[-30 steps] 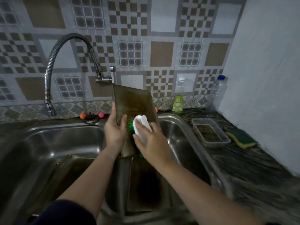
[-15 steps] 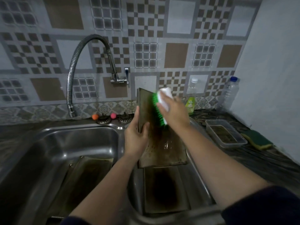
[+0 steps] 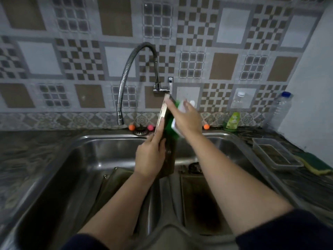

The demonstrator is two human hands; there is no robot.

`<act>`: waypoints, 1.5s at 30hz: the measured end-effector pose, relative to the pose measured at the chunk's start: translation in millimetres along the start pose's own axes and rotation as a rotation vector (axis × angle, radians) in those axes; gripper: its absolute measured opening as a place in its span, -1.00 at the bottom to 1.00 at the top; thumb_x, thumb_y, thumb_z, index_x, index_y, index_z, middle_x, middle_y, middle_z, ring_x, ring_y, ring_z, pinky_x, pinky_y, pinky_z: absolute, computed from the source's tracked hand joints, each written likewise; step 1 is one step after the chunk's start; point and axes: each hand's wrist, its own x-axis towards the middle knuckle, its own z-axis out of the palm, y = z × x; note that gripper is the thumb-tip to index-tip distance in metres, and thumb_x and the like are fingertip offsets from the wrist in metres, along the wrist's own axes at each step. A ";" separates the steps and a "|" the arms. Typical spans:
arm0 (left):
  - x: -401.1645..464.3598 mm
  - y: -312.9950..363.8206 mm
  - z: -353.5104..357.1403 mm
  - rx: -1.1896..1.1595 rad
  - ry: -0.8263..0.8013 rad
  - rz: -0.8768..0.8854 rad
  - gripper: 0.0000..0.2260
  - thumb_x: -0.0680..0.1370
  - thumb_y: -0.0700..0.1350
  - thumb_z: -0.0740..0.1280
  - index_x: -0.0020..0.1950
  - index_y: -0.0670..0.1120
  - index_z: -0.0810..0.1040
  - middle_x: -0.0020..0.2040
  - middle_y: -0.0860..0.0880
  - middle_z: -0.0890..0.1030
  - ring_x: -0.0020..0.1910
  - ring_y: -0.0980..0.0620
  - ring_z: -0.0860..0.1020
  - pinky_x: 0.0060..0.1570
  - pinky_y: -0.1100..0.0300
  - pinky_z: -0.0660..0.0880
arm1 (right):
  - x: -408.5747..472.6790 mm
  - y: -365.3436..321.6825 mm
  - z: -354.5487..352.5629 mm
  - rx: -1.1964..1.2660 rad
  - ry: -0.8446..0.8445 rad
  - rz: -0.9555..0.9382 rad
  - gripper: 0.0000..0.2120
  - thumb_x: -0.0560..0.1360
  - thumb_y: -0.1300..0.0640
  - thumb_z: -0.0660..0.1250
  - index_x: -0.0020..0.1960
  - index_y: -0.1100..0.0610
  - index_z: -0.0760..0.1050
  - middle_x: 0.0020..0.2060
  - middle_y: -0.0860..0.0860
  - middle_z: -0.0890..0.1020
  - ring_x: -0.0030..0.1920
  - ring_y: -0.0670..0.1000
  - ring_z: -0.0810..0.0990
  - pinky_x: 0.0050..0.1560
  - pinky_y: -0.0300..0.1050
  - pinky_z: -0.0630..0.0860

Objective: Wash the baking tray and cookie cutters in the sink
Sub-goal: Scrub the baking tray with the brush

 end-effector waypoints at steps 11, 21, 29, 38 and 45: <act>-6.5 -13.9 -55.3 0.333 -0.126 -0.113 -0.45 0.63 0.14 -0.01 0.52 0.20 -0.25 0.02 -0.06 0.63 -0.29 -0.13 0.61 -0.37 0.08 0.51 | 4.8 -36.4 14.0 -0.022 -0.084 -0.074 -0.38 0.40 -0.21 0.30 0.42 -0.08 0.35 0.40 -0.07 0.42 0.34 0.02 0.43 0.29 -0.08 0.36; -57.9 -133.6 -68.6 -0.029 -0.493 -0.815 -0.36 0.55 0.34 0.01 0.52 0.24 -0.24 0.52 -0.13 0.23 0.45 -0.19 0.28 0.39 -0.11 0.24 | -25.3 13.0 51.3 0.283 -0.265 0.110 -0.56 0.54 0.02 0.30 0.41 0.00 0.38 0.37 0.04 0.42 0.32 0.04 0.42 0.16 -0.10 0.39; -88.2 -157.7 -63.5 -0.112 -0.441 -0.901 -0.39 0.55 0.30 0.10 0.52 0.29 -0.12 0.44 -0.08 0.37 0.38 -0.13 0.37 0.34 -0.09 0.33 | -21.6 45.7 68.9 -0.024 -0.236 -0.013 -0.37 0.39 -0.27 0.39 0.40 -0.11 0.39 0.41 -0.04 0.40 0.39 0.01 0.37 0.27 -0.09 0.35; -121.9 -170.8 -52.6 0.149 -0.677 -1.056 -0.12 0.44 0.34 0.29 0.52 0.24 -0.26 0.36 -0.19 0.30 0.25 -0.22 0.43 0.10 -0.03 0.43 | -25.3 79.5 67.6 -0.324 -0.241 -0.082 -0.27 0.35 -0.26 0.44 0.45 -0.19 0.27 0.38 0.06 0.39 0.35 0.13 0.39 0.27 0.11 0.43; -133.0 -185.3 -39.9 0.248 -0.817 -1.117 -0.01 0.42 0.20 0.43 0.53 0.18 -0.29 0.39 -0.21 0.26 0.36 -0.22 0.33 0.24 -0.11 0.37 | -33.7 95.4 60.6 -0.380 -0.193 -0.076 -0.28 0.33 -0.24 0.46 0.43 -0.18 0.33 0.26 0.10 0.45 0.25 0.13 0.47 0.17 -0.06 0.41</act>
